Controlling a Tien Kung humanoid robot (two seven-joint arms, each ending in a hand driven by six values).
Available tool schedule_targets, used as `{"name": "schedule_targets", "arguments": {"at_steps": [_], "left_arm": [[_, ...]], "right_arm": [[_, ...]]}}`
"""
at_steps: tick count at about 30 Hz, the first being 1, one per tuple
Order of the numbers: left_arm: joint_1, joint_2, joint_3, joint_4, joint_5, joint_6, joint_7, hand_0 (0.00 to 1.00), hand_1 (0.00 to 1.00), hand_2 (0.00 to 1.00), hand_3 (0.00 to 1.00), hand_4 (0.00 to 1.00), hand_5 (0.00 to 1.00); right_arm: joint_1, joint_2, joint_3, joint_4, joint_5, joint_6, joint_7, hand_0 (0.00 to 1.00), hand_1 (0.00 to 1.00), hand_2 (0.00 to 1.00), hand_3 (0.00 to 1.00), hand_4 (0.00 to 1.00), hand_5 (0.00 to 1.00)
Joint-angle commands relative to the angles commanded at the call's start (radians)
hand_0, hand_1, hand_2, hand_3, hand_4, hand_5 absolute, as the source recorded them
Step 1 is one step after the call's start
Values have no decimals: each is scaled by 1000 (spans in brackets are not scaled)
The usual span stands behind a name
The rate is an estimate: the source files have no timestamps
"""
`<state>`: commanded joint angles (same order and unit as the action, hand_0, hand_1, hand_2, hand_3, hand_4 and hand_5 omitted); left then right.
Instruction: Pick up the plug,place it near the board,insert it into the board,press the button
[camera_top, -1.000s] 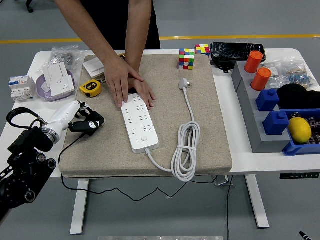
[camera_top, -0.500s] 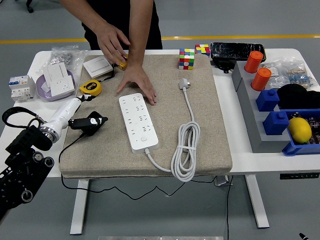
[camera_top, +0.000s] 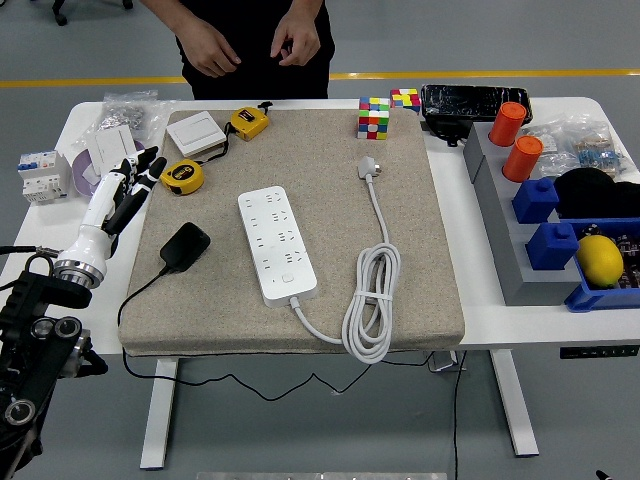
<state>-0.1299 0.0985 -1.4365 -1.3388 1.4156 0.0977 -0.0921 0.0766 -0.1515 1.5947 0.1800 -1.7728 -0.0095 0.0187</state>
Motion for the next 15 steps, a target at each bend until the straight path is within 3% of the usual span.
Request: {"name": "schedule_targets", "arguments": {"at_steps": [8, 15], "left_arm": [[101, -48, -19, -144, -338, 10, -53, 901, 952, 945, 917, 998, 998], [174, -69, -68, -177, -600, -17, -84, 885, 938, 907, 894, 998, 997]], "right_arm": [[1, 8, -6, 0, -3, 1, 3, 958, 930, 864, 873, 998, 998], [-30, 22, -6, 0, -25, 3, 5, 959, 930, 864, 873, 998, 998]]}}
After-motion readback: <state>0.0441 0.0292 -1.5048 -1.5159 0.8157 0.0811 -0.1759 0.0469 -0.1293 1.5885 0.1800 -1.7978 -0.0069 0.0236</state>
